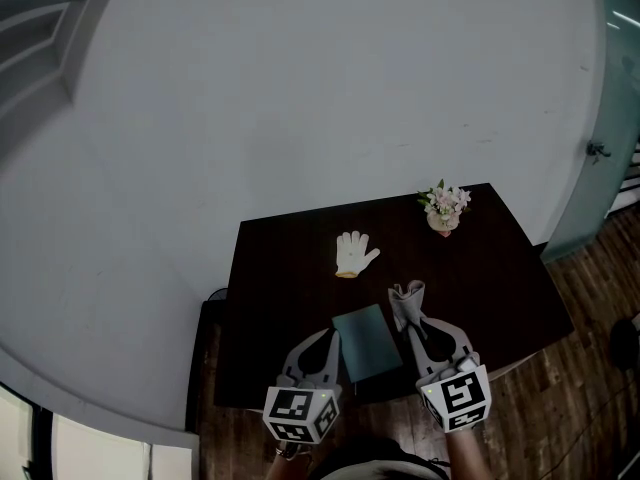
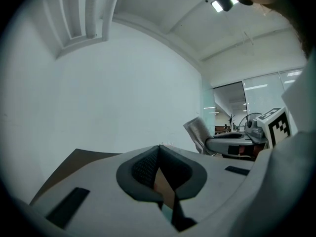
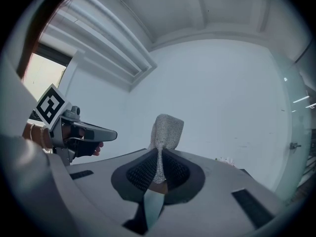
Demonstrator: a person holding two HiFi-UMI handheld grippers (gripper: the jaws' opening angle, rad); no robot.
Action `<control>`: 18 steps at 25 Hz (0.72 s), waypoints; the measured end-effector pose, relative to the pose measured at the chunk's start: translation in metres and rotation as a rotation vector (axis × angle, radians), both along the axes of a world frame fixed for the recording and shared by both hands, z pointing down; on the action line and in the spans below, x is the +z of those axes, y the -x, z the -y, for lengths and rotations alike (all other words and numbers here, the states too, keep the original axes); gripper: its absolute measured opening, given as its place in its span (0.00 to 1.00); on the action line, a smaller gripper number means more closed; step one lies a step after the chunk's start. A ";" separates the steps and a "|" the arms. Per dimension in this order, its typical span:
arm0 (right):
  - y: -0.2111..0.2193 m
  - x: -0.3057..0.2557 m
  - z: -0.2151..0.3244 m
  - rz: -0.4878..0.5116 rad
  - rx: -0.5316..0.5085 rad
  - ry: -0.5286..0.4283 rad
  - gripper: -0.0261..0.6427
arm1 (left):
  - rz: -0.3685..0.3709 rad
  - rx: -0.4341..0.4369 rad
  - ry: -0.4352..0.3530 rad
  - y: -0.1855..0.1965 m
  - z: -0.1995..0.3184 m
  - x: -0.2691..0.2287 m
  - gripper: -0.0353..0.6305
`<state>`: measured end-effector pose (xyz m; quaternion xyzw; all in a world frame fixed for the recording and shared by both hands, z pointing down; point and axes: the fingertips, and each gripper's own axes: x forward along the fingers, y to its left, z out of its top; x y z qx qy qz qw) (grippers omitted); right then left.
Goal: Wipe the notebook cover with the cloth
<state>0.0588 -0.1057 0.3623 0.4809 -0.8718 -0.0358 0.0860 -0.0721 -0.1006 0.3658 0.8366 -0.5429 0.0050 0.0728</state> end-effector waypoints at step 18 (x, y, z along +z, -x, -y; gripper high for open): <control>-0.011 0.007 0.008 0.016 0.022 0.032 0.08 | -0.050 0.053 0.038 -0.016 0.002 0.001 0.07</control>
